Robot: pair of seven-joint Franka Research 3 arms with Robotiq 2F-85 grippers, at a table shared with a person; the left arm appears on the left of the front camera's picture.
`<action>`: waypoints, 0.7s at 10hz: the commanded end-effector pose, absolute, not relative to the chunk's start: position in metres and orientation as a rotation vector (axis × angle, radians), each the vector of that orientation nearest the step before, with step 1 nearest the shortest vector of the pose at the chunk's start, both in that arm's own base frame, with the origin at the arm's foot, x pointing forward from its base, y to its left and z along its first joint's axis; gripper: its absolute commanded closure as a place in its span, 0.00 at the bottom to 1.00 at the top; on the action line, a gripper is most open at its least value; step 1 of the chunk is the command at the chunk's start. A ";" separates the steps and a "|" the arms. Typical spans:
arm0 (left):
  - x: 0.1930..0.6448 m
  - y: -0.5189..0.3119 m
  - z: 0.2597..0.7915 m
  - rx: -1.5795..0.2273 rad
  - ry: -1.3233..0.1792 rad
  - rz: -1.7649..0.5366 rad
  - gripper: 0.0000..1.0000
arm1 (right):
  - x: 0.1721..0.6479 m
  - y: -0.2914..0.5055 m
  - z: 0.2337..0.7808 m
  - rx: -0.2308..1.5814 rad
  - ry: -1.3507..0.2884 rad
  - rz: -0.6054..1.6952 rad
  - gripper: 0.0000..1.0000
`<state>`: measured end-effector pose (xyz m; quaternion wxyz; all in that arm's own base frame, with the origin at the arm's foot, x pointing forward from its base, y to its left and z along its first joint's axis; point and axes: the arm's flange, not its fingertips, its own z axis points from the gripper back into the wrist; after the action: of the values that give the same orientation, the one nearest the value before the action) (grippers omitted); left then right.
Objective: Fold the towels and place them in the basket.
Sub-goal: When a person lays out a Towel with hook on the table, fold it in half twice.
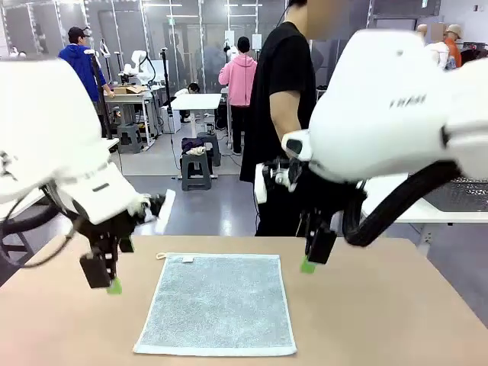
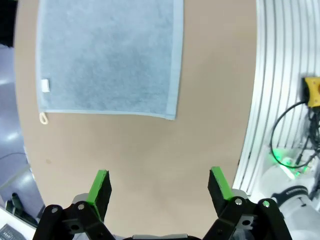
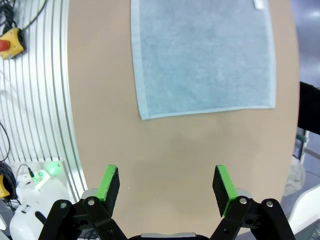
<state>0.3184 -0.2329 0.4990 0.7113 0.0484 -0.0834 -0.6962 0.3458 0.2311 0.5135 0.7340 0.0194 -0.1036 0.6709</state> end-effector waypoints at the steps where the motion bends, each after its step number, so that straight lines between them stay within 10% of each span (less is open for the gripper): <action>1: 0.315 -0.237 0.474 0.137 -0.163 -1.503 0.02 | 0.344 0.240 0.479 0.040 -0.206 1.437 0.06; 7: 0.303 -0.253 0.373 0.108 -0.130 -1.514 0.02 | 0.342 0.278 0.382 -0.073 -0.172 1.407 0.06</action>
<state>0.3040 -0.2563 0.3888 0.7191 0.0369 -0.0529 -0.6919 0.3422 0.2699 0.3895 0.7495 -0.0067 -0.0748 0.6577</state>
